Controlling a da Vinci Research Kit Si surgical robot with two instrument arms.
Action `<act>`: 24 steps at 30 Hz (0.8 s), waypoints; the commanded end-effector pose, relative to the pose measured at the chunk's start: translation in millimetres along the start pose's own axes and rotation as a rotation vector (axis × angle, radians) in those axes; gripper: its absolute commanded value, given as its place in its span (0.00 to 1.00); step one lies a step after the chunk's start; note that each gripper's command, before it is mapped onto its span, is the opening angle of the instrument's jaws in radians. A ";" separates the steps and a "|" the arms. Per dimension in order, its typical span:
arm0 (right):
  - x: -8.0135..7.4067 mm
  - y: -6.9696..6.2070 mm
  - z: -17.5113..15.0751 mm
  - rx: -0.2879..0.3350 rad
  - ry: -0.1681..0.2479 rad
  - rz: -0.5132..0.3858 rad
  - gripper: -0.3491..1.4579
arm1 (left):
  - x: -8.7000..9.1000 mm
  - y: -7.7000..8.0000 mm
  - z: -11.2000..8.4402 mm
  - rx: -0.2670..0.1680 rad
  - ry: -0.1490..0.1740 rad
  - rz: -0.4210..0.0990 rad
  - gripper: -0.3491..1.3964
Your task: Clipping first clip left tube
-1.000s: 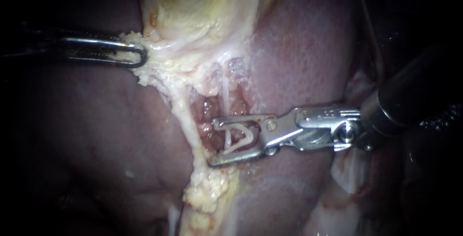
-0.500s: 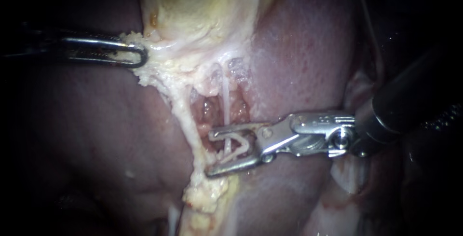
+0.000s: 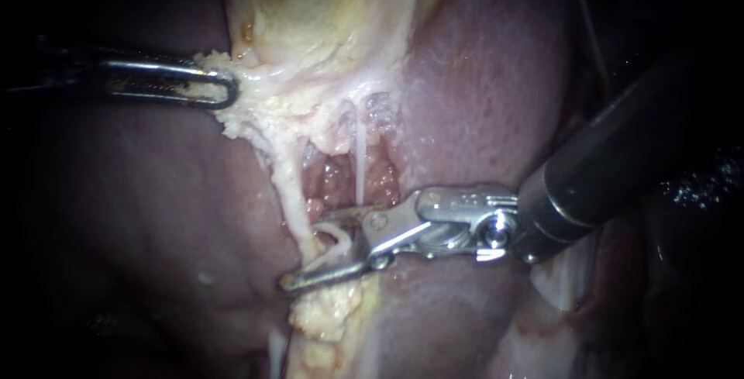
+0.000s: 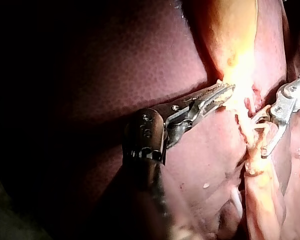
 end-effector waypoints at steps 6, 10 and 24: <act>0.7 0.4 1.5 -0.002 0.019 0.025 0.46 | -0.1 0.0 0.1 0.001 0.001 0.000 0.00; 1.1 -0.6 1.6 0.011 0.038 0.048 0.46 | -0.1 0.0 0.1 0.001 0.001 0.000 0.00; 3.4 -5.6 0.6 0.134 0.045 0.050 0.44 | -0.2 -0.1 0.1 0.001 0.000 0.001 0.00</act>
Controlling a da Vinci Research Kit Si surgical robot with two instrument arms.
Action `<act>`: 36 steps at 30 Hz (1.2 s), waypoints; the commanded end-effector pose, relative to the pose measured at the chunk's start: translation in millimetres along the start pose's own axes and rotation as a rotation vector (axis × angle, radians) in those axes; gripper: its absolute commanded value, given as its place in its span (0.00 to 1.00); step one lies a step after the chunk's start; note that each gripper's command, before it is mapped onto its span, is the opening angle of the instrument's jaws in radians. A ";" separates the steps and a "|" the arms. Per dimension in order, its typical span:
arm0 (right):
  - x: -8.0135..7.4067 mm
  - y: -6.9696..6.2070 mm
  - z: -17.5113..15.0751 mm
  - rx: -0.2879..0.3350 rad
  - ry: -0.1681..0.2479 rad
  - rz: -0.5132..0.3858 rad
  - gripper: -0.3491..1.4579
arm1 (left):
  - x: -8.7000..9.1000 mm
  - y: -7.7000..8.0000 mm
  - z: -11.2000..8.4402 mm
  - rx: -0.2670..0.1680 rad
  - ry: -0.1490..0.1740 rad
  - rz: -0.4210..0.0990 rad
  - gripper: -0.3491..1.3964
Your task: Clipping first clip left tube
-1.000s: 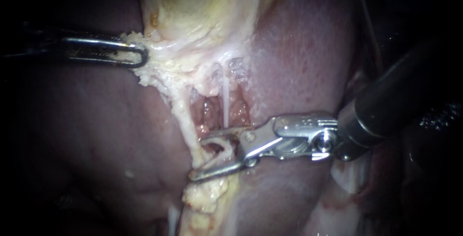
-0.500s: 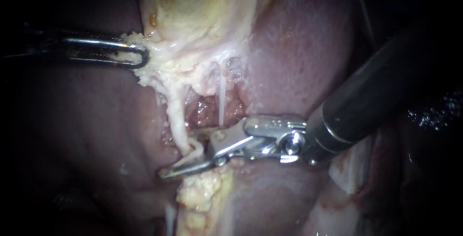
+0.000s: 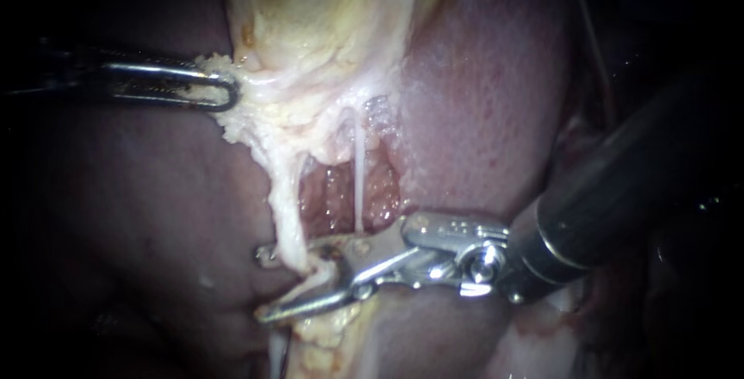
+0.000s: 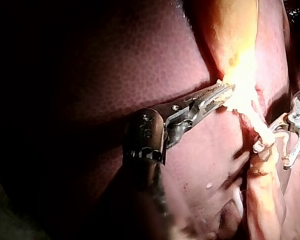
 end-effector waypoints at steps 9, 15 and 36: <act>0.7 0.7 -0.7 -0.024 0.010 0.038 0.36 | -0.2 -0.2 0.1 0.000 0.000 0.002 0.00; 0.6 0.9 -1.2 -0.033 0.014 0.069 0.25 | -0.3 -0.2 0.2 0.001 0.000 0.008 0.00; -0.4 0.6 -1.6 -0.065 -0.066 0.170 0.00 | -0.3 -0.4 0.3 0.001 0.003 0.008 0.00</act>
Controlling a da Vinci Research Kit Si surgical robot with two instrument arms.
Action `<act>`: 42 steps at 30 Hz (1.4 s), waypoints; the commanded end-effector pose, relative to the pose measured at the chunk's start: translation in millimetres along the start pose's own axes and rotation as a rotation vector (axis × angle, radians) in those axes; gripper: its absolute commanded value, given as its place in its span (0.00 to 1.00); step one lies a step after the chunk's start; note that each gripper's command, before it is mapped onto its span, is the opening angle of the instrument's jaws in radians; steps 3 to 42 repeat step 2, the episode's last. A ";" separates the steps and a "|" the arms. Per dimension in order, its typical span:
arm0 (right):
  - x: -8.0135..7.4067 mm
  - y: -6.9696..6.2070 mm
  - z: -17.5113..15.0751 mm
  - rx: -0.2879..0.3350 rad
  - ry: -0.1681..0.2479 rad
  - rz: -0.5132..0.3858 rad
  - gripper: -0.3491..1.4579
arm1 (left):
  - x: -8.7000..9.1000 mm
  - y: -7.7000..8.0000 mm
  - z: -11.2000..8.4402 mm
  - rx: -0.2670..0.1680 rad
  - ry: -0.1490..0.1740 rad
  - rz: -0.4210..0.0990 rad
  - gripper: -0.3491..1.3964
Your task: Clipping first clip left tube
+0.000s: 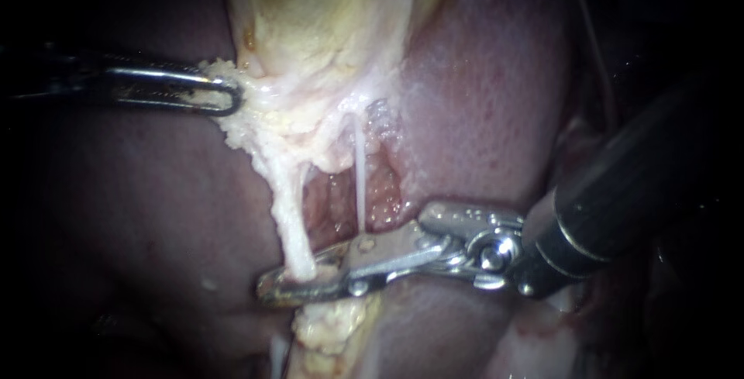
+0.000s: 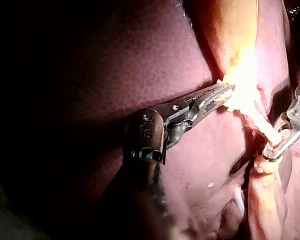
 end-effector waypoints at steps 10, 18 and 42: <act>-0.1 0.2 0.2 -0.001 0.000 0.000 0.00 | 0.0 -0.1 0.0 0.000 0.000 0.000 0.00; -0.1 0.2 0.2 -0.001 0.000 0.000 0.00 | 0.0 -0.1 0.0 0.000 0.000 0.000 0.00; -0.1 0.2 0.2 -0.001 0.000 0.000 0.00 | 0.0 -0.1 0.0 0.000 0.000 0.000 0.00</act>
